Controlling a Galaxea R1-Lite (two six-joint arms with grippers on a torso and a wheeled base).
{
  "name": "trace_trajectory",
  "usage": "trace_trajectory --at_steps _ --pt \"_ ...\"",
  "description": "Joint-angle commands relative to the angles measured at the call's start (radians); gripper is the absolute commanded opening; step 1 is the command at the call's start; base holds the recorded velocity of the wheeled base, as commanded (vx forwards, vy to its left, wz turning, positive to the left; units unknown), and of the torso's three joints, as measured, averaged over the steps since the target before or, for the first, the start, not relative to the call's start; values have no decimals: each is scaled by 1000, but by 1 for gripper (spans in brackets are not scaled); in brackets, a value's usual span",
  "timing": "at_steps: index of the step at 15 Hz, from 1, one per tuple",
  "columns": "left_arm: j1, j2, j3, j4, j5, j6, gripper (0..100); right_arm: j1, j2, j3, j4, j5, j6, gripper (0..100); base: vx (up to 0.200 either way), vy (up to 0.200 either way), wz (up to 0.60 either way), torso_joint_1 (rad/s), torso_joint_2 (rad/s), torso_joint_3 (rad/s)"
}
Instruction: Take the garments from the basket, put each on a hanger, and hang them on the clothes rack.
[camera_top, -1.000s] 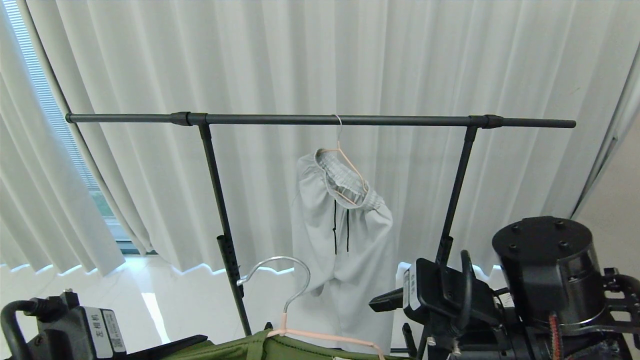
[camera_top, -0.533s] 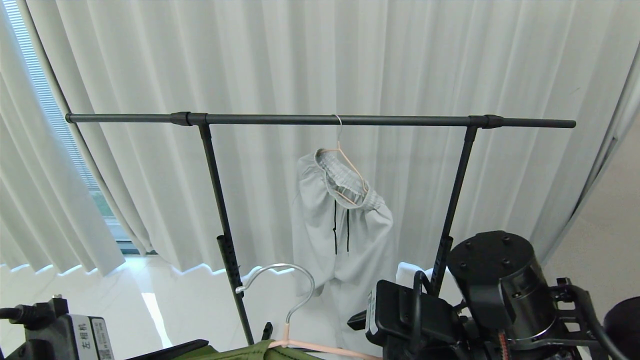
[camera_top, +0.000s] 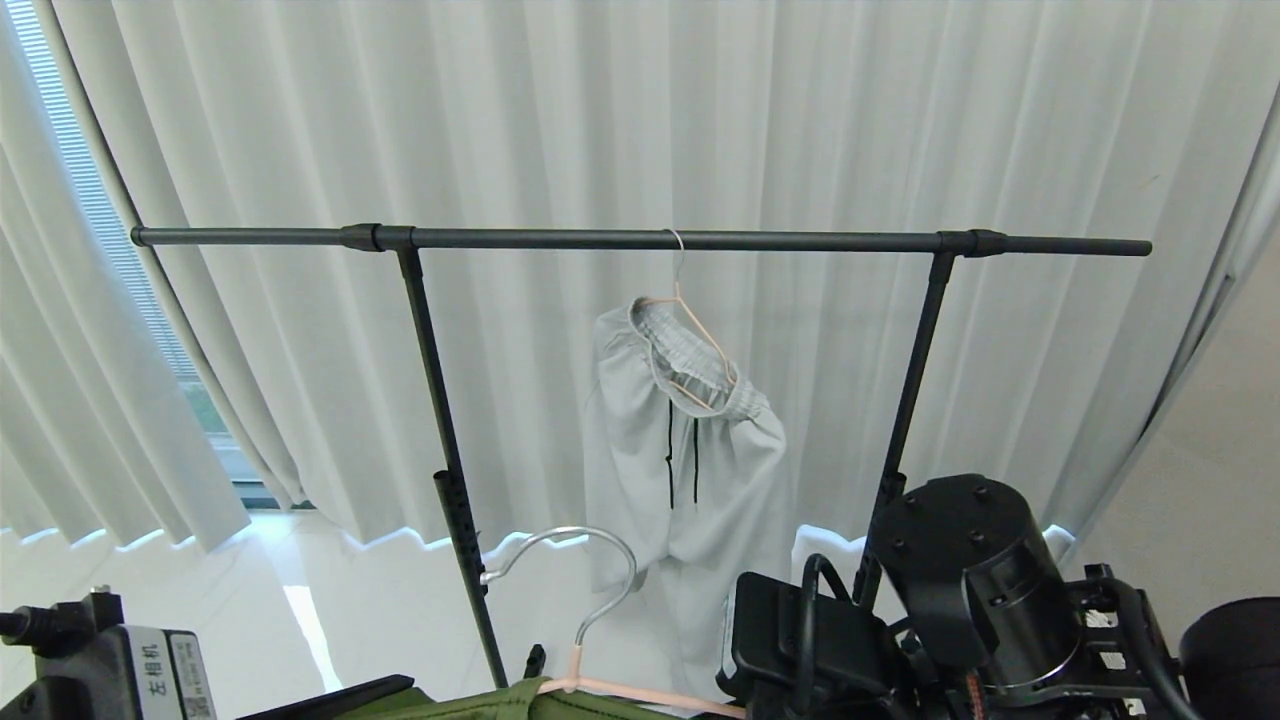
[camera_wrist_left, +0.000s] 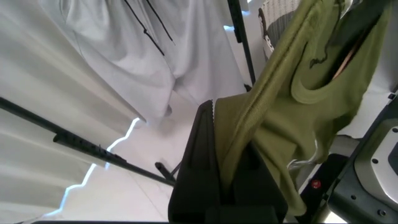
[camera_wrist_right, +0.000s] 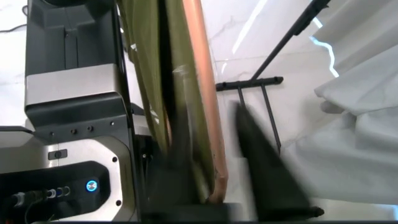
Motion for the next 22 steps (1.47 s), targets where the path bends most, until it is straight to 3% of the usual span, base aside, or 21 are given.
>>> trace_trajectory --at_steps 1,3,4,8,11,15,19,21,22 --pt "0 -6 2 -1 0 -1 0 -1 5 1 1 -1 -1 0 0 0 0 0 0 0" --pt "0 -7 3 -1 0 1 0 -3 3 1 -1 -3 -1 0 0 0 0 0 0 0" --pt "0 -6 3 -1 2 1 100 -3 0 -1 -1 -3 -3 0 0 0 0 0 0 0" --pt "2 -14 22 -1 2 -3 100 -4 -43 -2 10 -9 -6 0 0 0 0 0 0 0" --pt "5 -38 52 -1 2 -7 100 -7 -121 -38 148 -9 -9 0 0 0 0 0 0 0" --pt "3 -80 58 -1 2 -1 100 -81 -187 -122 364 -15 -30 0 0 0 0 0 0 0" --pt "14 -95 138 -1 10 -9 100 -147 -216 -168 447 -41 -52 0 0 0 0 0 0 0" --pt "108 -127 213 0 10 -9 100 -175 -250 -183 502 -41 -87 0 0 0 0 0 0 0" --pt "203 -127 247 0 5 -10 100 -181 -271 -200 536 -41 -95 0 0 0 0 0 0 0"
